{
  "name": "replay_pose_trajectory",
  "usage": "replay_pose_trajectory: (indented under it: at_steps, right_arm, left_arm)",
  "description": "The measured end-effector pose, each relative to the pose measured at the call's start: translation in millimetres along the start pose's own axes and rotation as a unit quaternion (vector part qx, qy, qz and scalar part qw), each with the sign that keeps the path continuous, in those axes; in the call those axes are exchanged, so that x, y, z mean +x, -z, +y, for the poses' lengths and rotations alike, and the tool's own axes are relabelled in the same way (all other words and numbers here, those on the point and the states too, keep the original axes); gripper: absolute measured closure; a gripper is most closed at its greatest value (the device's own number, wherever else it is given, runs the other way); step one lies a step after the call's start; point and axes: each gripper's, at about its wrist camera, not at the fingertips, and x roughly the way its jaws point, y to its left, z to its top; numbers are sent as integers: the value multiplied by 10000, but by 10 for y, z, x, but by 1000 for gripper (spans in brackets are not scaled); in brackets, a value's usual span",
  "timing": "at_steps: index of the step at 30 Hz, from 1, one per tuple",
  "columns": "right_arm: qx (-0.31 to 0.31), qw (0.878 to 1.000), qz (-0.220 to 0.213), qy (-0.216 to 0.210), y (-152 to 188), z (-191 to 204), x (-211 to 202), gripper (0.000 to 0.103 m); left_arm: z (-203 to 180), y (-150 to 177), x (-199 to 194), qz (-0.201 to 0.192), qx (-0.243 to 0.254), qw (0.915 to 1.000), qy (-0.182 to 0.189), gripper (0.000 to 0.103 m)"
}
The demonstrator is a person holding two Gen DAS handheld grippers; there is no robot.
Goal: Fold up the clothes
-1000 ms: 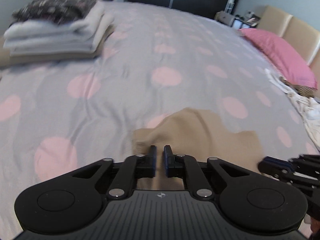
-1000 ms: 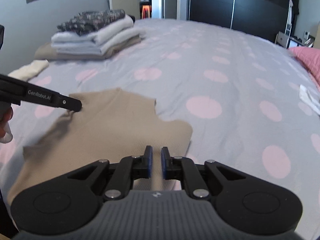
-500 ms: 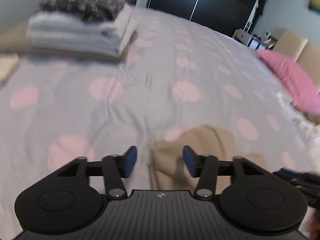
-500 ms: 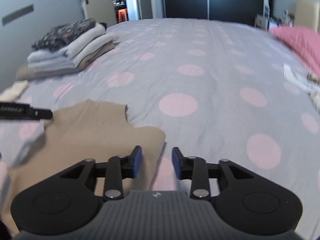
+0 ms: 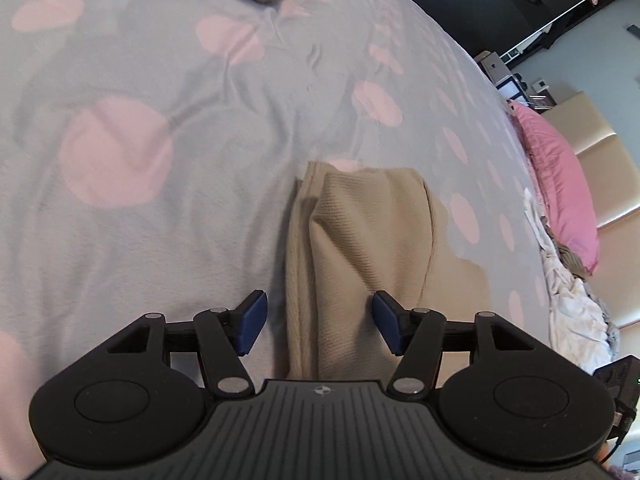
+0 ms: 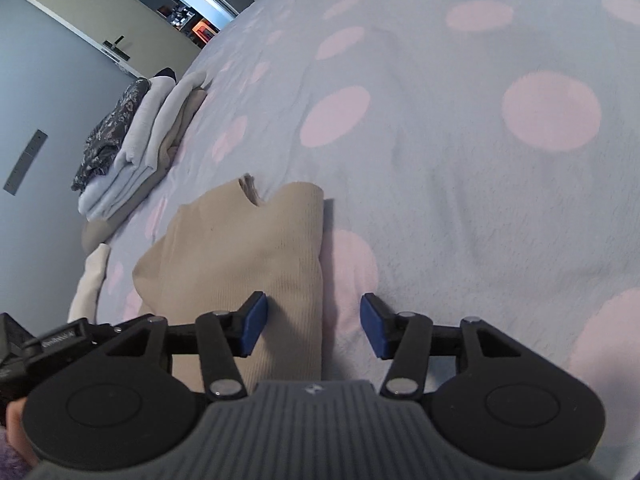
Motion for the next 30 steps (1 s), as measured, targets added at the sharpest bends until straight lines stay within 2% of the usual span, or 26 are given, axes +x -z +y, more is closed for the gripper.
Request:
replay_pose_trajectory:
  at_steps: [5, 8, 10, 14, 18, 22, 26, 30]
  right_arm:
    - [139, 9997, -14, -195, 23, -55, 82, 52]
    - [190, 9993, 7, -311, 22, -63, 124, 59]
    - [332, 9985, 33, -437, 35, -89, 148, 69]
    - [385, 9982, 16, -465, 57, -73, 154, 73]
    - [295, 9987, -60, -415, 46, 3, 77, 80]
    - [383, 9978, -162, -510, 37, 55, -43, 82]
    - [148, 9979, -285, -567, 4, 285, -172, 82]
    - [-156, 9963, -362, -759, -39, 642, -267, 83]
  left_arm:
    - [32, -25, 110, 68, -45, 9998, 188, 55]
    - [28, -34, 136, 82, -44, 9996, 268, 61]
    - [7, -38, 149, 91, -3, 9996, 272, 64]
    - [-10, -32, 132, 75, 13, 9995, 321, 73]
    - [-101, -2, 41, -96, 217, 9995, 220, 81]
    - [-124, 13, -122, -261, 253, 9989, 301, 84]
    - [-137, -4, -341, -526, 250, 9976, 365, 84]
    - [-107, -133, -712, -963, 219, 9943, 410, 84]
